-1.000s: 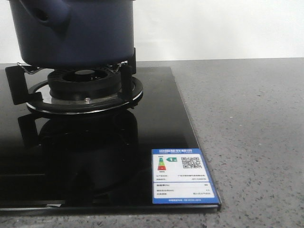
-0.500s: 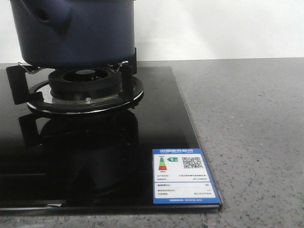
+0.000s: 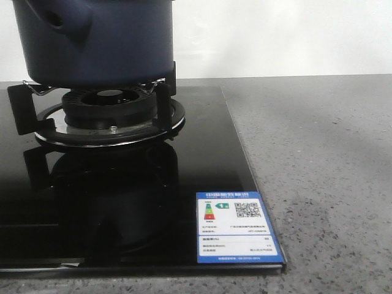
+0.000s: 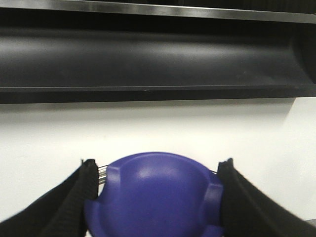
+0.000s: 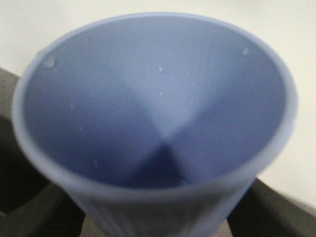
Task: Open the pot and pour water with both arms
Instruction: 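Carry the cup back with right gripper and set it on the counter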
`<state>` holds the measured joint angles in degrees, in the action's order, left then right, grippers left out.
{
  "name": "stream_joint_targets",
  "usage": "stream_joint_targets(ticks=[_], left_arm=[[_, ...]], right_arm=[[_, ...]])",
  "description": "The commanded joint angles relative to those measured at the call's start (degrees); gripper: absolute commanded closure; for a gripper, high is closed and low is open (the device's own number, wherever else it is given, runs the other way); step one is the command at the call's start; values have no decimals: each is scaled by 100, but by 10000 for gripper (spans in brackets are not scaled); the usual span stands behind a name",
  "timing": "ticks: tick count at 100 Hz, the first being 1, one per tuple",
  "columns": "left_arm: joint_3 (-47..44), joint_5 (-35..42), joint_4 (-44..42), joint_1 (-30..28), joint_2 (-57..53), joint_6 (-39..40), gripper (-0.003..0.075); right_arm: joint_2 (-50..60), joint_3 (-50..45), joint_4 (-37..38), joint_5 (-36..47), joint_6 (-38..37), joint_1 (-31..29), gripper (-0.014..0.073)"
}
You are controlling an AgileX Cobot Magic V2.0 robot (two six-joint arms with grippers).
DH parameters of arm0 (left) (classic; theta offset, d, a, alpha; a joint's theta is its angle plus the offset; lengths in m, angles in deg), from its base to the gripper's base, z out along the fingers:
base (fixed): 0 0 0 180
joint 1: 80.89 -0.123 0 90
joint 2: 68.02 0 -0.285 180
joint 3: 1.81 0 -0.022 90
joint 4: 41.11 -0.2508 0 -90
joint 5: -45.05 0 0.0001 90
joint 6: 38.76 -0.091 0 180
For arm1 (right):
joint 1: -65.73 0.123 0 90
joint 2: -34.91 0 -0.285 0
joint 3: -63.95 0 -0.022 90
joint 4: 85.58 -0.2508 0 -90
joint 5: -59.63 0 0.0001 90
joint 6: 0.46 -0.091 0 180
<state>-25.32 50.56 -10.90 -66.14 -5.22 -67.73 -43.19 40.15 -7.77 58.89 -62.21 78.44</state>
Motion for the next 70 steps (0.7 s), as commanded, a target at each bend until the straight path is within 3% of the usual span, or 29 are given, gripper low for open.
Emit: stream_joint_targets(ticks=[1,23,34,70], left_arm=[[211,572,-47,-14,-123,-2,404],[211,572,-47,-14,-123,-2,404],[211,572,-47,-14,-123,-2,404],[211,572,-47,-14,-123,-2,404]], right_arm=[[337,-261,-45,752,-135,-444,331],[419,-1026,-428,2184,-109,-1373,331],[419,-1249,-428,2458,63,-1667,331],[84,-1931,-1722,4161,1630,-2419,331]])
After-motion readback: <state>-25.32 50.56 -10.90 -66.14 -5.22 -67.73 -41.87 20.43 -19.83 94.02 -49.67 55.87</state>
